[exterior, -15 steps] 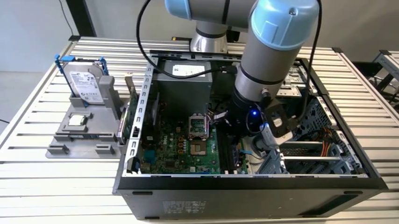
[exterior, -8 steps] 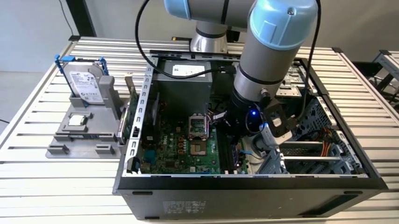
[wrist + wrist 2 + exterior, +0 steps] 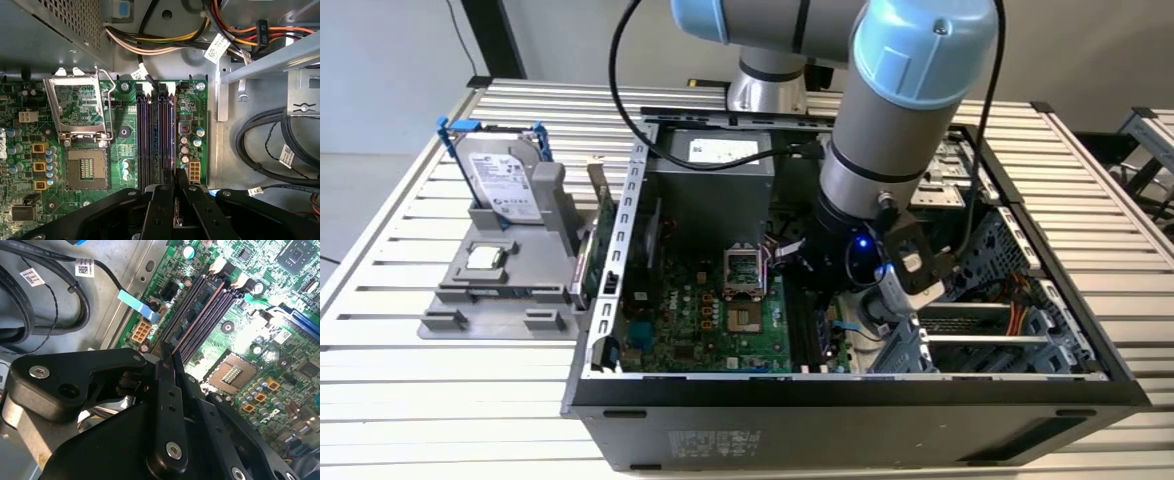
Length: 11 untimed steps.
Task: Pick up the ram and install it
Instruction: 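Insert the ram into the slot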
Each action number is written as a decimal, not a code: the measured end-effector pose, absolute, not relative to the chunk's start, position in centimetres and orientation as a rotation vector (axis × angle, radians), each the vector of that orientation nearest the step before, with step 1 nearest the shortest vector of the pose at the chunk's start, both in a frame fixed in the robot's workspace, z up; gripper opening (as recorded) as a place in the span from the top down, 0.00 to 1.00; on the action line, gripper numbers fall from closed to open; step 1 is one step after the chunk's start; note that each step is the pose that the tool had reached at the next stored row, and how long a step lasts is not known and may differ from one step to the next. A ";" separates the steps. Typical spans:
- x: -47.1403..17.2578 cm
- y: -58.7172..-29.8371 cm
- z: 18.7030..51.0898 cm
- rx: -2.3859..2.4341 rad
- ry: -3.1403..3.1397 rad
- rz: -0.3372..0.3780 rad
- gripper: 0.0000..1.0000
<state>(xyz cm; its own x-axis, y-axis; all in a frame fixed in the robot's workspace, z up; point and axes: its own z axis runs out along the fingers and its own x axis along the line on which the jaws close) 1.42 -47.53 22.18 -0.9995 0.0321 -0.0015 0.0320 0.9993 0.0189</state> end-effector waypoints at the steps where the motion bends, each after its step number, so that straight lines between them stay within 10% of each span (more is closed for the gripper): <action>1: 1.4 -47.5 22.1 0.050 3.139 0.030 1.00; 11: 1.4 -47.5 21.9 0.049 3.139 0.029 1.00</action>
<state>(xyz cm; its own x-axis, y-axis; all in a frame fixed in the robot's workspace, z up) 1.42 -47.52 21.90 -0.9995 0.0314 -0.0015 0.0314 0.9993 0.0188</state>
